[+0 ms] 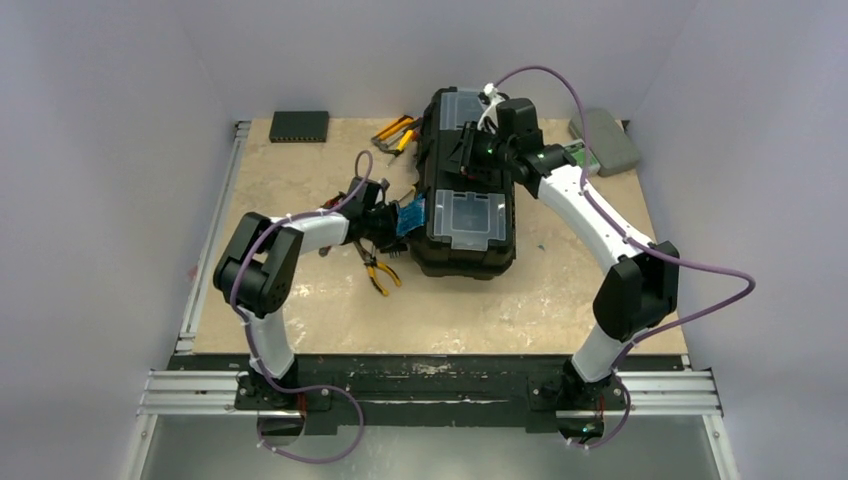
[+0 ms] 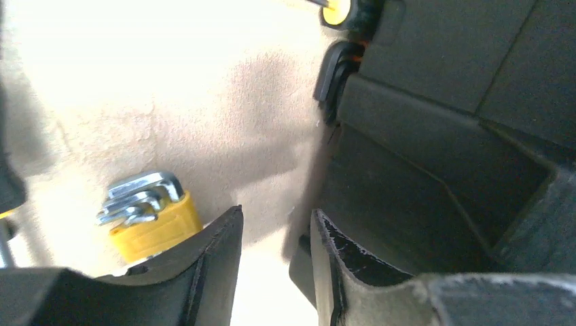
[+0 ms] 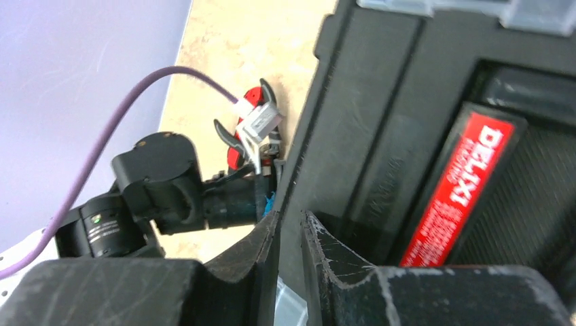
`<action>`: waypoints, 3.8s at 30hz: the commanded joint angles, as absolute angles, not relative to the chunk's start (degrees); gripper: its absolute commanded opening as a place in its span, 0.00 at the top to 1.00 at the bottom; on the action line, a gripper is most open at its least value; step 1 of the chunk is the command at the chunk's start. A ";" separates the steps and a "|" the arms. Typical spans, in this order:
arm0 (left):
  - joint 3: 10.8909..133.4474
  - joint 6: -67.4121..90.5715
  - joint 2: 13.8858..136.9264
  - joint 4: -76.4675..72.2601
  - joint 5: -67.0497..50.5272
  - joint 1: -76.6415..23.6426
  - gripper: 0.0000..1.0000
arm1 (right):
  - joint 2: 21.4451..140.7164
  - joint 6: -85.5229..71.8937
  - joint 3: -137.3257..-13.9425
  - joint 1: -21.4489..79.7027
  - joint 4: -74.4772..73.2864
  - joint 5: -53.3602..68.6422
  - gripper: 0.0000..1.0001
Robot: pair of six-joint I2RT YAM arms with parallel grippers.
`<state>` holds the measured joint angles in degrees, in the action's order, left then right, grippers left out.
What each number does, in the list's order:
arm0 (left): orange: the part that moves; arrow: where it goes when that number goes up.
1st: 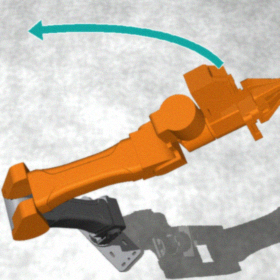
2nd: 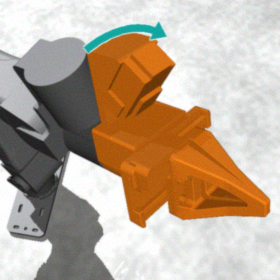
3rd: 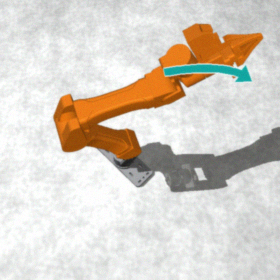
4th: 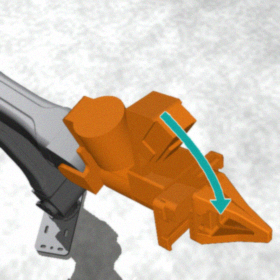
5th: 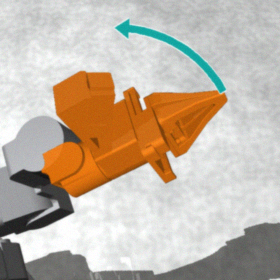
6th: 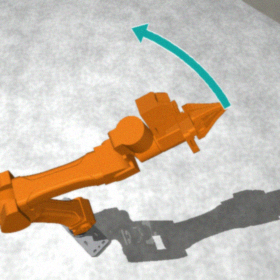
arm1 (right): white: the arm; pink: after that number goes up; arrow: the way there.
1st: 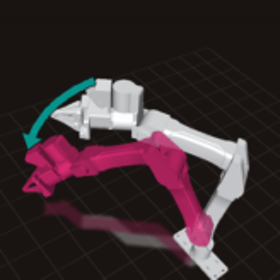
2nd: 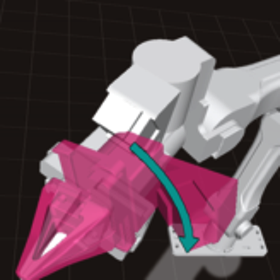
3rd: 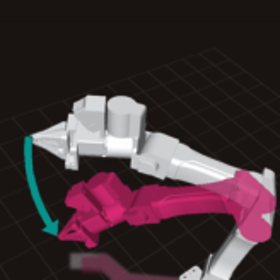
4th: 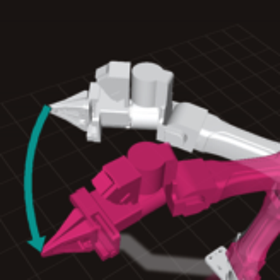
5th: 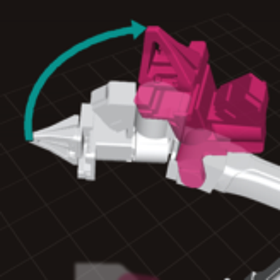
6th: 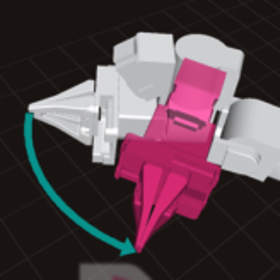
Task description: Pack the tool kit
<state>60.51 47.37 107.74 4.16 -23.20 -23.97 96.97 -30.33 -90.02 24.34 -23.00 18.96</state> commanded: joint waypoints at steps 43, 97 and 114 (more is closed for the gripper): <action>76.01 42.76 90.37 4.41 -29.61 -25.83 0.17 | 92.80 -26.98 -83.02 11.19 -31.81 8.27 0.49; 80.99 35.09 87.44 22.30 -21.34 -34.16 0.19 | 81.51 -22.97 -77.87 -10.35 -34.57 27.05 1.00; 53.96 37.18 65.04 19.36 -4.75 -31.70 0.20 | 64.34 -25.48 -62.66 -4.73 -29.47 21.98 0.51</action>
